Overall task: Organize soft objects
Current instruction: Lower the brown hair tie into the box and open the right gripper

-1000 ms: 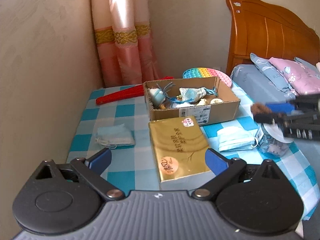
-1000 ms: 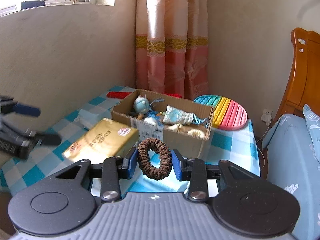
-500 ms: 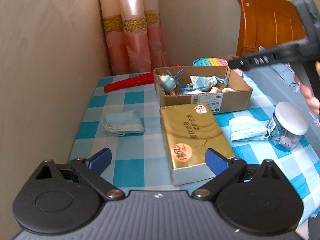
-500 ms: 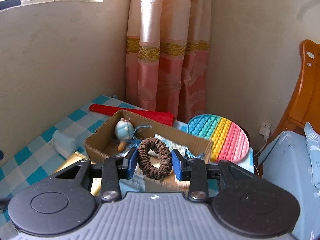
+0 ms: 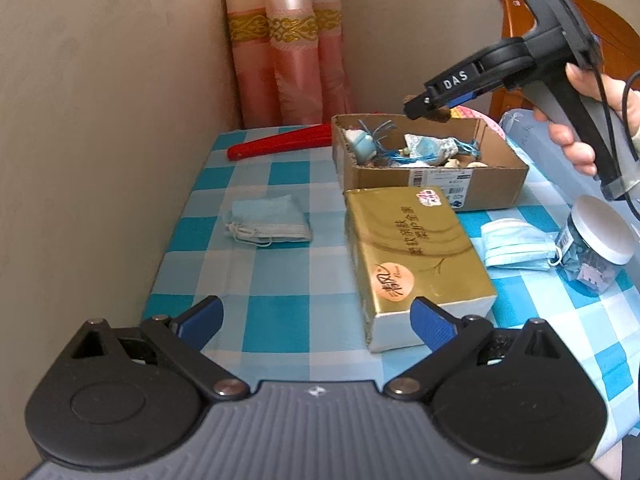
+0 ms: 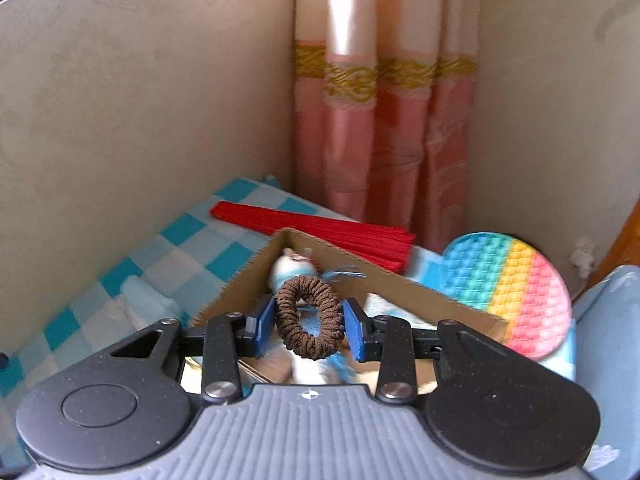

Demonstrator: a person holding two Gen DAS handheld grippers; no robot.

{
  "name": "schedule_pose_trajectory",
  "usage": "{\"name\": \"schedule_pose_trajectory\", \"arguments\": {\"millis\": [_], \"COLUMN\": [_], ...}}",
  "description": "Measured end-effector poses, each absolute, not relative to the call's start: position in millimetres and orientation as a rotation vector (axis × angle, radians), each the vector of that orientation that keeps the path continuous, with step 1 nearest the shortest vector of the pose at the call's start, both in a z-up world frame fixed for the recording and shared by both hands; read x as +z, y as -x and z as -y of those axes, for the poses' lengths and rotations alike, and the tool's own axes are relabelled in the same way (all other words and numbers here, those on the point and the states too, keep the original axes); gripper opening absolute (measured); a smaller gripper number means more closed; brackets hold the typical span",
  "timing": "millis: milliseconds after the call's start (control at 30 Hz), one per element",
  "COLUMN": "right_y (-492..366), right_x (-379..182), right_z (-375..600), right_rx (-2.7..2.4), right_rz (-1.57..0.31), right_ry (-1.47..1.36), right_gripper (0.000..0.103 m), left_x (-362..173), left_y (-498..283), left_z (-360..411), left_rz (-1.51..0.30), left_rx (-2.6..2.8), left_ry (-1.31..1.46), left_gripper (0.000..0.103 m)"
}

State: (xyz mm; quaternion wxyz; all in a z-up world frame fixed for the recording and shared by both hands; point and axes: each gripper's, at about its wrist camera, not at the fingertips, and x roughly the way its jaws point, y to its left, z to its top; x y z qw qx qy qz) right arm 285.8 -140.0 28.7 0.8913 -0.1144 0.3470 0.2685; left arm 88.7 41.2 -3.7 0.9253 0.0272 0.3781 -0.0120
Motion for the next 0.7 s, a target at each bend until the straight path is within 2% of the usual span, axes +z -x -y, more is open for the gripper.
{"name": "schedule_pose_trajectory", "arguments": {"millis": [33,133,233,400,700], "right_y": [-288.2,-290.9,-284.1,-270.2,-223.0], "right_x": [28.1,26.6,26.7,31.4,35.1], "right_z": [136.6,130.5,131.6,152.0,194.3], "right_rx": [0.574,0.616,0.608,0.578,0.52], "right_rz": [-0.73,-0.757,-0.743,-0.747,-0.744], "right_ry": [0.225,0.199,0.195,0.14,0.192], "right_gripper": [0.048,0.08,0.092,0.103,0.103], "left_x": [-4.0,-4.7,-3.6,-3.7,-2.8], "left_y": [-89.0,-90.1,-89.1,-88.7,-88.7], "left_z": [-42.7,-46.7,-48.8,-49.4,-49.3], "left_rz": [-0.778,-0.782,-0.777,-0.775,-0.768], "left_rx": [-0.018,-0.003,-0.003,-0.01,-0.013], "left_ry": [-0.052,-0.039,-0.036,-0.03,-0.019], "left_gripper": [0.1,0.1,0.1,0.1,0.1]}}
